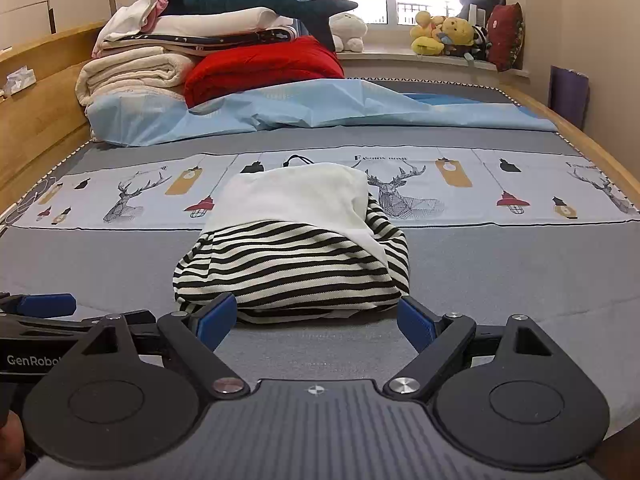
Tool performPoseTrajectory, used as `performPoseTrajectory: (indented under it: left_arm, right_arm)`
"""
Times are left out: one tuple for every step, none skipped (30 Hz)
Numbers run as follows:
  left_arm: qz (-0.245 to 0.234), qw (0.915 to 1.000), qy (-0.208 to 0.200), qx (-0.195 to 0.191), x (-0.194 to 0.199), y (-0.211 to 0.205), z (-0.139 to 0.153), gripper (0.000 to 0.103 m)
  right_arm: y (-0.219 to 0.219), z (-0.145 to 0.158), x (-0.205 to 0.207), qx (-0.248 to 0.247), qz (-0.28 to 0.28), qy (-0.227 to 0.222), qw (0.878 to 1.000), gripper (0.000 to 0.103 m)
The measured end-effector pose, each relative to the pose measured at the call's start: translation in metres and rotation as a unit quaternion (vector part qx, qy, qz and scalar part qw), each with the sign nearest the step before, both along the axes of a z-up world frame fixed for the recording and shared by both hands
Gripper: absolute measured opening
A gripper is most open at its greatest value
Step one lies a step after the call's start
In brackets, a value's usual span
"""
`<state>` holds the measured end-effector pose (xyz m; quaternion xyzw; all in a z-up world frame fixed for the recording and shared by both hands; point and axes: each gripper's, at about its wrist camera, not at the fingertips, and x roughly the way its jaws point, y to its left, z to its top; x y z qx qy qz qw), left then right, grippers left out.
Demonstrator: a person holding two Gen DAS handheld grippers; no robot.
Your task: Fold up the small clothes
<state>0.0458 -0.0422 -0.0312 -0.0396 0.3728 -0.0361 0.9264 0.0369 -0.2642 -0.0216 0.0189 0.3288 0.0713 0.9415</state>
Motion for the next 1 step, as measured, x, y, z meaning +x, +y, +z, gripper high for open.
performPoseTrajectory:
  left_arm:
    - [0.0, 1.0, 0.001, 0.0, 0.0001, 0.0001, 0.0, 0.103]
  right_arm:
    - [0.0, 0.0, 0.0, 0.0, 0.0, 0.0, 1.0, 0.088]
